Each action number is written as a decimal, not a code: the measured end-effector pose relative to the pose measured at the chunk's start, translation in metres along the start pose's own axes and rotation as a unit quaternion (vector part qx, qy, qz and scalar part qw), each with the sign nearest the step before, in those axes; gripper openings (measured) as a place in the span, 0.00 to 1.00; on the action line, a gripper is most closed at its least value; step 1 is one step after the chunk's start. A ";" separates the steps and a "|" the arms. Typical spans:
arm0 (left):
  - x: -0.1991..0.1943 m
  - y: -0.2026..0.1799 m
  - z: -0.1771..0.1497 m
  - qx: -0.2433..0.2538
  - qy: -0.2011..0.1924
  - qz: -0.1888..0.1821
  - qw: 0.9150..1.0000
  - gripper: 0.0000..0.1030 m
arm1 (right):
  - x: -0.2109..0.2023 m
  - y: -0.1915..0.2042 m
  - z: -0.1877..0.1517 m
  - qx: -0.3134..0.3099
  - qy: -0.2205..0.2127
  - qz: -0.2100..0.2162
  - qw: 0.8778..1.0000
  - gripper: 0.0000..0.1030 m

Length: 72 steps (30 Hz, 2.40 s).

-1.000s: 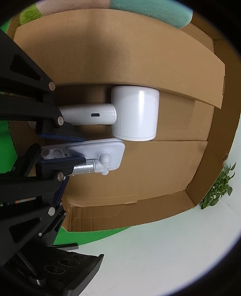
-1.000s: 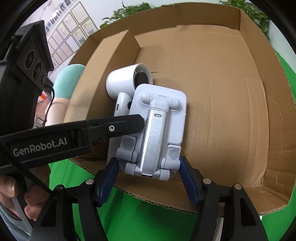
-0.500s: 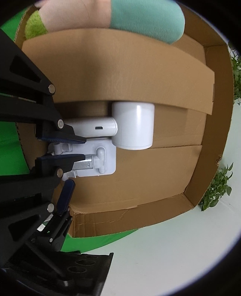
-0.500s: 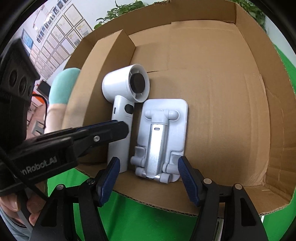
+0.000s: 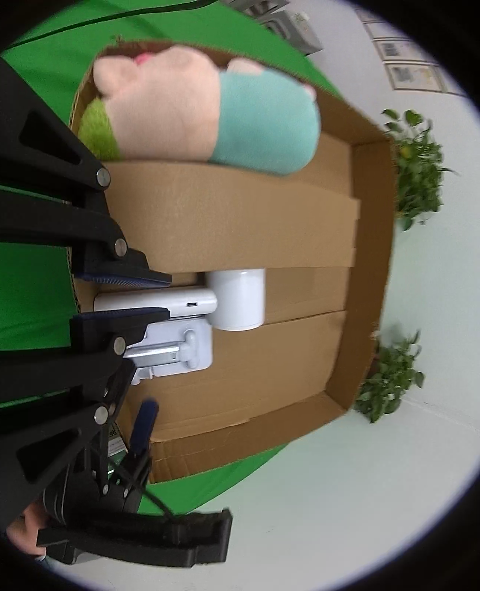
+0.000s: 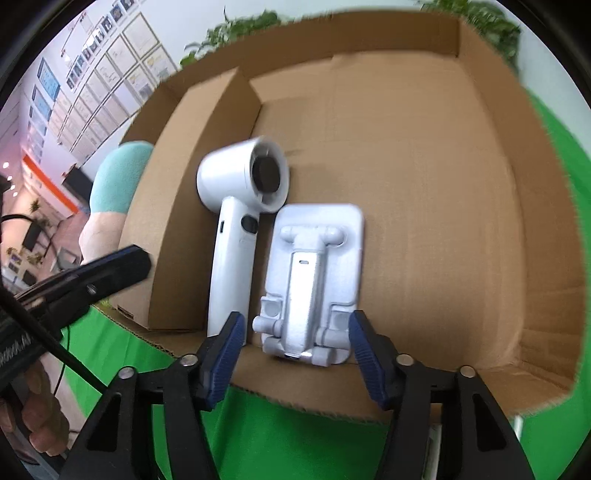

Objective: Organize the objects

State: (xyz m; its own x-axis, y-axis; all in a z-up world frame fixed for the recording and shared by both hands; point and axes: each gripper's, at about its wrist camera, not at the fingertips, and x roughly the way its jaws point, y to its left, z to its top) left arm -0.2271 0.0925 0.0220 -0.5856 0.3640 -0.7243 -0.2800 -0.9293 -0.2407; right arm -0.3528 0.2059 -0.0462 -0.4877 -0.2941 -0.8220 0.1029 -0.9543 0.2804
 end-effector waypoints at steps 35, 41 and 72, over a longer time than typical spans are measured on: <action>-0.111 -0.033 -0.063 0.048 -0.200 0.112 0.972 0.96 | -0.155 0.023 -0.106 -0.035 -0.197 -0.090 0.976 0.99; -0.110 -0.030 -0.065 0.043 -0.192 0.108 0.974 0.96 | -0.159 0.021 -0.111 -0.038 -0.205 -0.080 0.975 0.99; -0.033 -0.044 -0.086 0.017 -0.023 -0.064 0.998 0.96 | -0.160 -0.082 -0.188 -0.018 -0.139 -0.103 0.985 1.00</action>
State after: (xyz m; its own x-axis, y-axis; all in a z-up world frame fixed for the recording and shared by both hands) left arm -0.1301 0.1163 0.0013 -0.5773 0.4829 -0.6585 -0.3801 -0.8726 -0.3067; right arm -0.1204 0.3217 -0.0305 -0.7188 -0.0735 -0.6914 0.0058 -0.9950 0.0998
